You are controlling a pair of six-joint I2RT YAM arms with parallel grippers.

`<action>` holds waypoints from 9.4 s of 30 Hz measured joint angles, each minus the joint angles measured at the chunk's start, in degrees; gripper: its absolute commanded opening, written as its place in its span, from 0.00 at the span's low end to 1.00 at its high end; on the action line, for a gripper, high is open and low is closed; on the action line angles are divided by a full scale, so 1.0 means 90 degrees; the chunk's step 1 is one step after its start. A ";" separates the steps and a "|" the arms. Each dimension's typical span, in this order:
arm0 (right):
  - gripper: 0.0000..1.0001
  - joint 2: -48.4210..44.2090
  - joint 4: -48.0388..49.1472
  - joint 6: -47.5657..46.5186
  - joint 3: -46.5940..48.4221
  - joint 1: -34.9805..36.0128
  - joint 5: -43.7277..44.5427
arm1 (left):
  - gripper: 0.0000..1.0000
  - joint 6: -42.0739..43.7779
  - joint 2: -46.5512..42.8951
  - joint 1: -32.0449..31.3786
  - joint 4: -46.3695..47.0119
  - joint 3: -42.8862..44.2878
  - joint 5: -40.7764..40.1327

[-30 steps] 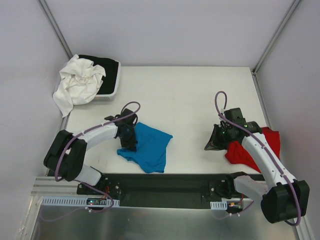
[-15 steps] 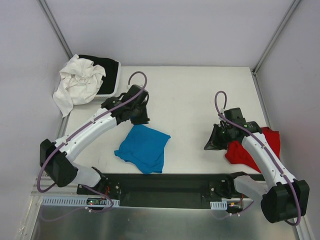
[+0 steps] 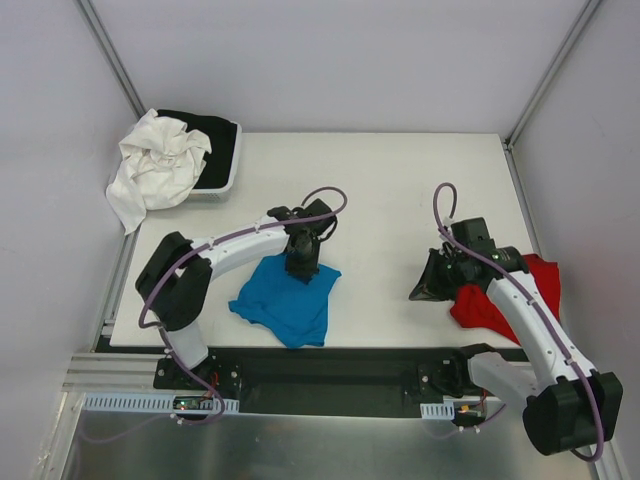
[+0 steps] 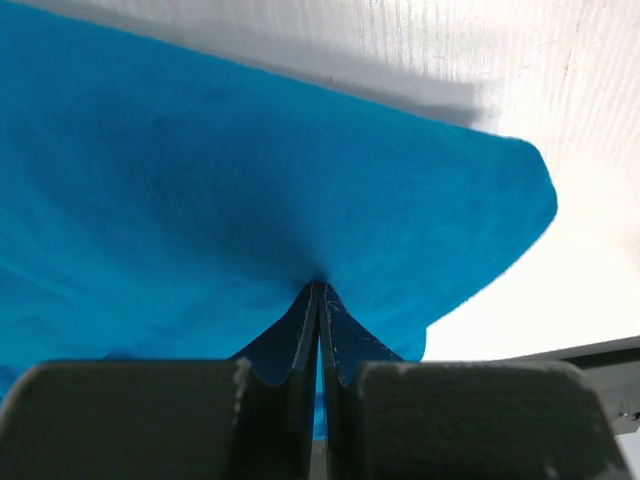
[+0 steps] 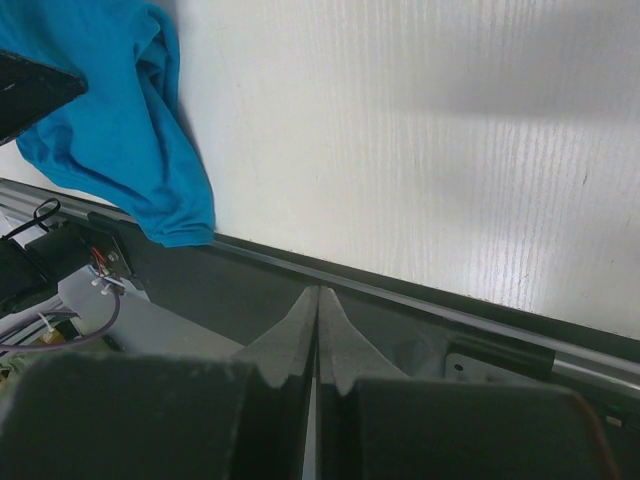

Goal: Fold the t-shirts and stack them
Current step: Fold the tshirt, then neatly place the folded tshirt to the corner

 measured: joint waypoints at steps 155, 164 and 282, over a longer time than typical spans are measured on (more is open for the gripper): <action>0.95 0.5654 0.0833 0.0976 0.4415 -0.0991 0.3004 | 0.99 0.0631 -0.0712 0.1231 -0.1761 0.1450 -0.0107; 0.96 0.4007 0.2076 0.0474 0.2846 0.0367 0.1081 | 0.99 -0.0153 -0.1433 0.1892 -0.1144 -0.0384 0.0078; 0.01 0.3849 0.2008 -0.0243 0.2623 0.0304 0.0236 | 0.00 -0.0216 0.1316 0.1056 0.1540 0.2312 0.1530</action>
